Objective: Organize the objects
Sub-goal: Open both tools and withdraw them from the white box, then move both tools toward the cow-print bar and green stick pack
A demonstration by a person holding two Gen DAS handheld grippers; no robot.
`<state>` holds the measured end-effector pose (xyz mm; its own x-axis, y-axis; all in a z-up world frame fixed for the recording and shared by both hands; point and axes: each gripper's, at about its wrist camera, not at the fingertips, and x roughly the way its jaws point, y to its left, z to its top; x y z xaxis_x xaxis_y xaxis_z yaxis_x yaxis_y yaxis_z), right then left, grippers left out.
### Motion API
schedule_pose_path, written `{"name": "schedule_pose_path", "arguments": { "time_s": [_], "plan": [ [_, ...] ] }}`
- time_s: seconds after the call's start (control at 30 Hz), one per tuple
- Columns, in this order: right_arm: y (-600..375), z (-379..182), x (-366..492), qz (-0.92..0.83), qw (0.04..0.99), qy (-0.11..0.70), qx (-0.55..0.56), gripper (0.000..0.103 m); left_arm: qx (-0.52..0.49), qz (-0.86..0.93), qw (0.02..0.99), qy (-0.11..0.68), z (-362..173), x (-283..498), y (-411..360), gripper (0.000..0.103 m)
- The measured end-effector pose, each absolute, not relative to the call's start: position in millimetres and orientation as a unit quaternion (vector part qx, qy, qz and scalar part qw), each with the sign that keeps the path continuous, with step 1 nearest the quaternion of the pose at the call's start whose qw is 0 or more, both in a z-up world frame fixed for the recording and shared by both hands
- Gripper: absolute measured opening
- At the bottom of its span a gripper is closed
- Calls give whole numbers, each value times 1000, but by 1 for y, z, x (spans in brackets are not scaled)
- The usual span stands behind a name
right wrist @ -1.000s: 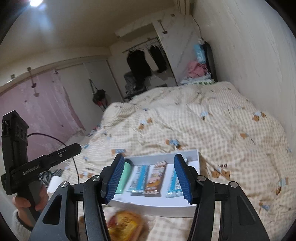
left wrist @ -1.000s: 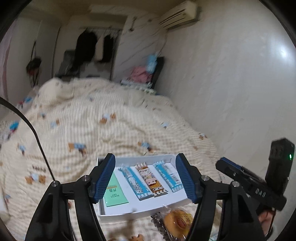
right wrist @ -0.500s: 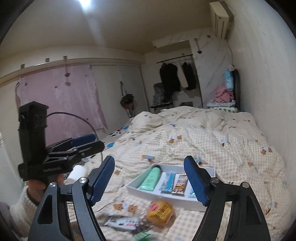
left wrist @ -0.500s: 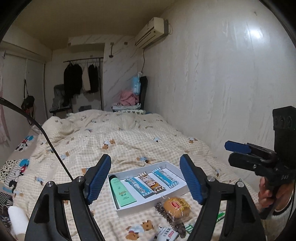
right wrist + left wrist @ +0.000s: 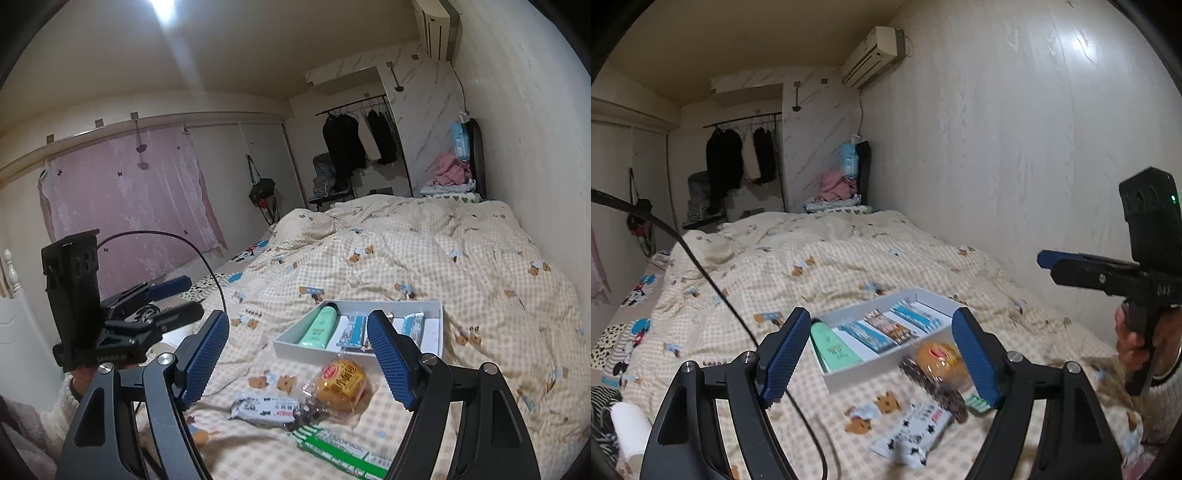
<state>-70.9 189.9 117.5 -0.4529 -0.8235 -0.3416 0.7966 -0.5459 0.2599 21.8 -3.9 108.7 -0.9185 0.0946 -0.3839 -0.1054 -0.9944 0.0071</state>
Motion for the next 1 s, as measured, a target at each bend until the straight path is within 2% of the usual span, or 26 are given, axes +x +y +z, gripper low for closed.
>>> {"name": "schedule_pose_path", "arguments": {
  "time_s": [0.13,0.2,0.57,0.8,1.0],
  "plan": [
    [196,105,-69,-848,477,-34,226,80,-190,980,57,0,95,33,-3,82],
    [201,98,-71,-850,473,-38,230,88,-187,981,56,6,89,38,-1,83],
    [200,65,-69,-858,451,-35,244,88,-252,966,53,30,45,19,13,86],
    [202,46,-72,-856,444,-42,263,88,-278,956,42,79,18,14,30,86],
    [200,31,-64,-864,429,-32,261,88,-282,958,38,41,11,15,18,90]
  ]
}}
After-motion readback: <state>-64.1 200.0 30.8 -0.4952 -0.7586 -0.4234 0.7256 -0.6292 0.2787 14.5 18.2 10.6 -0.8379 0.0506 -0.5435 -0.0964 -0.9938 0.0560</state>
